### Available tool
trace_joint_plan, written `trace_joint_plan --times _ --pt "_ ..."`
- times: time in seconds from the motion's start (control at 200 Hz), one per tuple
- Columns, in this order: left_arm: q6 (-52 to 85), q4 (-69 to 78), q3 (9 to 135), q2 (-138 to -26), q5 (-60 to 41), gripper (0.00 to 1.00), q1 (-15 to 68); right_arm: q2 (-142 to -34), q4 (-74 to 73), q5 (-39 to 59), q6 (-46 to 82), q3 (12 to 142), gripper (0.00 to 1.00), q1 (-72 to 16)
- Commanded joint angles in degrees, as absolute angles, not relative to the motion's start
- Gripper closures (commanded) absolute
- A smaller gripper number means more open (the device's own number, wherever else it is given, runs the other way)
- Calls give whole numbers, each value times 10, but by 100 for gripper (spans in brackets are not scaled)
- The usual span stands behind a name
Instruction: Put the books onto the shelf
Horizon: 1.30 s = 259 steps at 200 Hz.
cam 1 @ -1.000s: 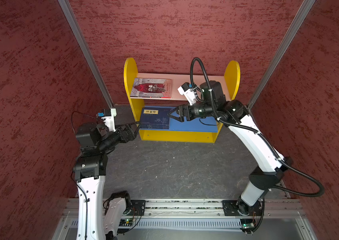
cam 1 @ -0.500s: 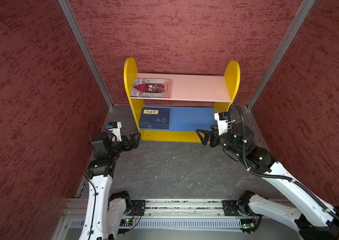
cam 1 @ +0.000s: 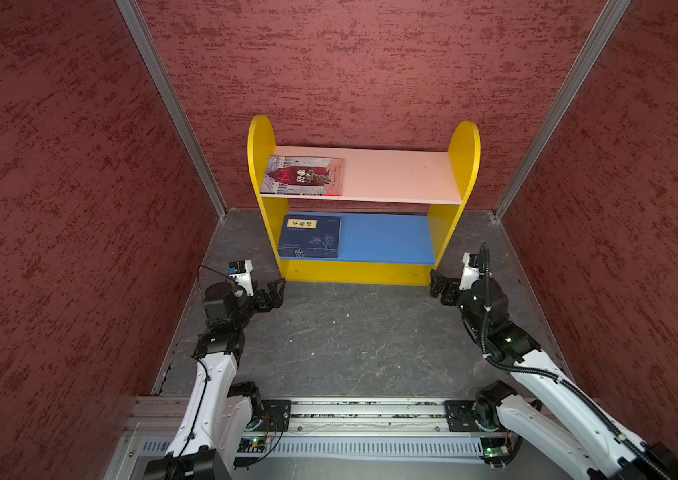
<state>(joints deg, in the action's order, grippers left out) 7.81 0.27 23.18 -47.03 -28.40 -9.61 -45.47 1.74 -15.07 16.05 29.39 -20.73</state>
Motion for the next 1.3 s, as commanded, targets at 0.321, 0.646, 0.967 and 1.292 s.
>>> trace_joint_plan --times 0.321,0.646,0.967,1.292 --pt "23 300 169 -619 -259 1 -91 -531 -248 -138 122 179 1 -83" --pt "52 378 163 -686 -248 1 -95 -558 -339 -107 89 150 1 -14" --pt "80 437 196 -769 -215 1 -120 -672 -536 -131 76 92 1 5" --pt "68 526 185 -823 -201 1 -128 -736 -606 -103 54 107 1 17"
